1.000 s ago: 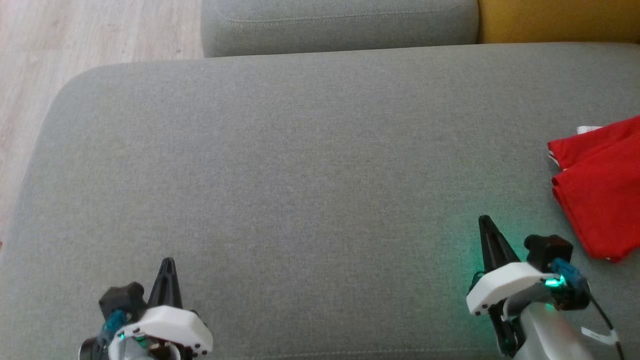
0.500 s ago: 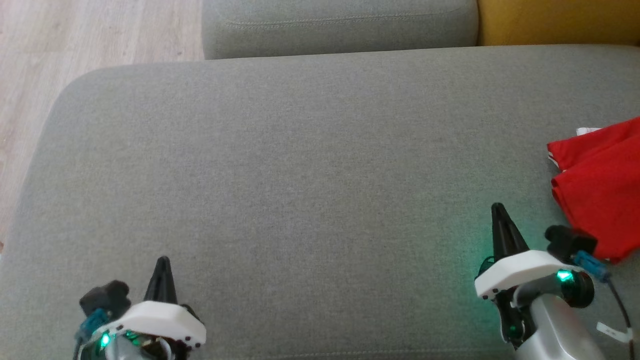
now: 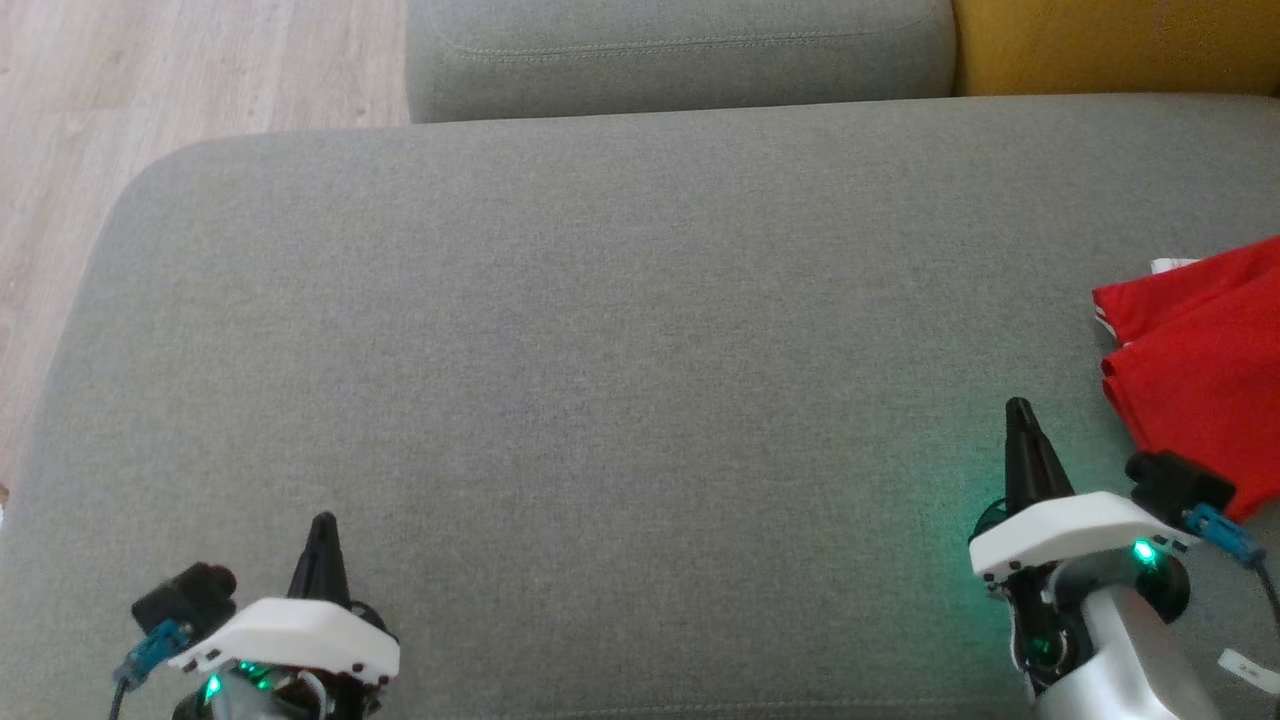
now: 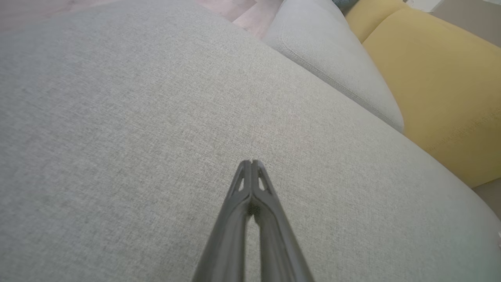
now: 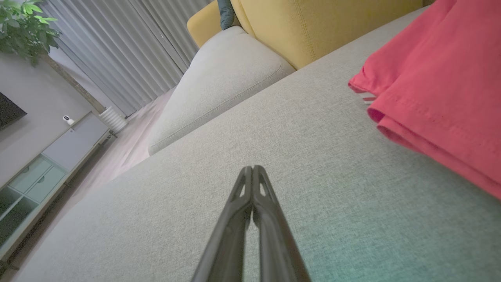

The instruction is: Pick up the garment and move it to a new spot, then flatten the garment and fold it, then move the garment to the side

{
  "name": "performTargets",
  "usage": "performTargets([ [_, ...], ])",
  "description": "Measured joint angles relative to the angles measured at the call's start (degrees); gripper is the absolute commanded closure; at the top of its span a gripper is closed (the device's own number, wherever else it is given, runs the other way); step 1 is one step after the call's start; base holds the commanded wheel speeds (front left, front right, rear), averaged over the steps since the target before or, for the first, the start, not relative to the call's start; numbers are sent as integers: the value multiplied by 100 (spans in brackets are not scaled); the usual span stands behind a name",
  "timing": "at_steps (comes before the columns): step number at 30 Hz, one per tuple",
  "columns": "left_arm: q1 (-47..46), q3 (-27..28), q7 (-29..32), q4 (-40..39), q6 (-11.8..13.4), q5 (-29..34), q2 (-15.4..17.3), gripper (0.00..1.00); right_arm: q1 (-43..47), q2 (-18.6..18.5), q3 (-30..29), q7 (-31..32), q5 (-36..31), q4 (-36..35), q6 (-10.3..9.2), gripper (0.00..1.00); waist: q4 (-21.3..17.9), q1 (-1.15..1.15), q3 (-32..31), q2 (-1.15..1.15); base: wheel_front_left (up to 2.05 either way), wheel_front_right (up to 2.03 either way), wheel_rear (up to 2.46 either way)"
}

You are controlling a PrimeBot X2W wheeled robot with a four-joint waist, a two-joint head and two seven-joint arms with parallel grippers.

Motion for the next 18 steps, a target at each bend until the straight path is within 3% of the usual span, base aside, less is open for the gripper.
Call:
performTargets([
  [18,-15,171,264,-107,-201,-1128,0,100,188,-1,-164,315,1216,-367,0,100,7,0,-44,0,0,0,0],
])
